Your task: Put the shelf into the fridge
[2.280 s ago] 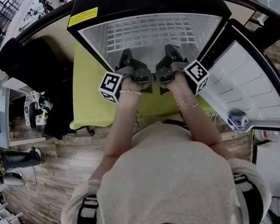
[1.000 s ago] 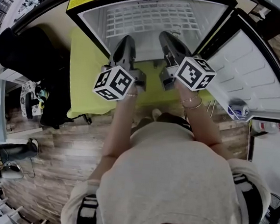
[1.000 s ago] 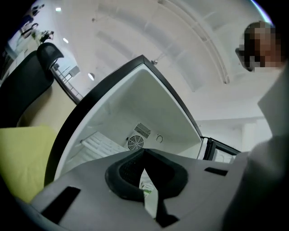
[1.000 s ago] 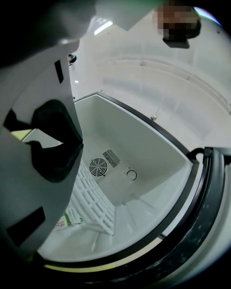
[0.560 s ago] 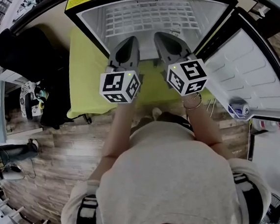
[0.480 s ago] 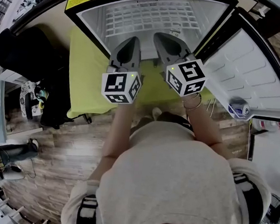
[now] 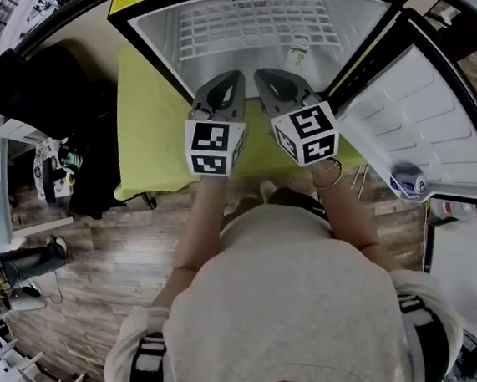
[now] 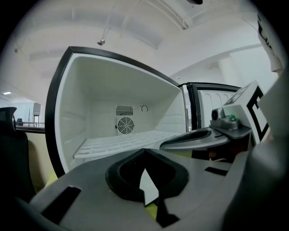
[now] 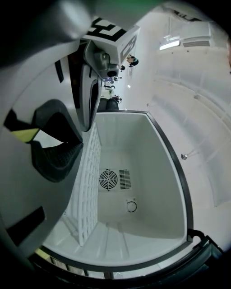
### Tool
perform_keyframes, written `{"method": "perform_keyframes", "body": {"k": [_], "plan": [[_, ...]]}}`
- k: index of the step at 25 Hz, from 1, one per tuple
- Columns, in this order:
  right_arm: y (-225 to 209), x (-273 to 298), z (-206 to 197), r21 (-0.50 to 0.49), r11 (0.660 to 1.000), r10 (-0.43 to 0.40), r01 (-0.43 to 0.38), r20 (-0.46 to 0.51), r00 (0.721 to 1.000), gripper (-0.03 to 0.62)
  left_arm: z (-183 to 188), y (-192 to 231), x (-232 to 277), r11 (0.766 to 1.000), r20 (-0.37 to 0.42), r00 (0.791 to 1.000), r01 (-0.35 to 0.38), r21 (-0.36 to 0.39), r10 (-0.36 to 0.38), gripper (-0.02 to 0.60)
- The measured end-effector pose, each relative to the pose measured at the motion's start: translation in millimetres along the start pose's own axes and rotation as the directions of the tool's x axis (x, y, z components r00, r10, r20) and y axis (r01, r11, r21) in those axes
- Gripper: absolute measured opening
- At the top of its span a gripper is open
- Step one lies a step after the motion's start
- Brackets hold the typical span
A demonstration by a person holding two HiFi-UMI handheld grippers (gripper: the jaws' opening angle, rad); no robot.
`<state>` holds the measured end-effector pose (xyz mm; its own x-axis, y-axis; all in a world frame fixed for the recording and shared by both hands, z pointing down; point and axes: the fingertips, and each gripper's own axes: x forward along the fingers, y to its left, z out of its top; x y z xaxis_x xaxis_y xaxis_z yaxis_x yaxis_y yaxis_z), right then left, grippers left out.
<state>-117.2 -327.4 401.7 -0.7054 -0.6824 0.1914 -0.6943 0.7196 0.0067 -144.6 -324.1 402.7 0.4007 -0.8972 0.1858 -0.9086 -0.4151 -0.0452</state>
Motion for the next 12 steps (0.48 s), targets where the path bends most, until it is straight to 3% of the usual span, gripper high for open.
{"method": "perform_keyframes", "body": {"k": [5, 12], "plan": [[3, 0, -20, 0.038, 0.999, 0.012, -0.010, -0.066, 0.998, 0.009, -24, -7, 2, 0.999, -0.100, 0.994, 0.041, -0.016, -0.043, 0.011], [9, -2, -49, 0.074, 0.996, 0.069, -0.058, -0.156, 0.985, 0.009, -59, -16, -2, 0.996, -0.227, 0.970, 0.079, -0.039, -0.086, 0.011]]}}
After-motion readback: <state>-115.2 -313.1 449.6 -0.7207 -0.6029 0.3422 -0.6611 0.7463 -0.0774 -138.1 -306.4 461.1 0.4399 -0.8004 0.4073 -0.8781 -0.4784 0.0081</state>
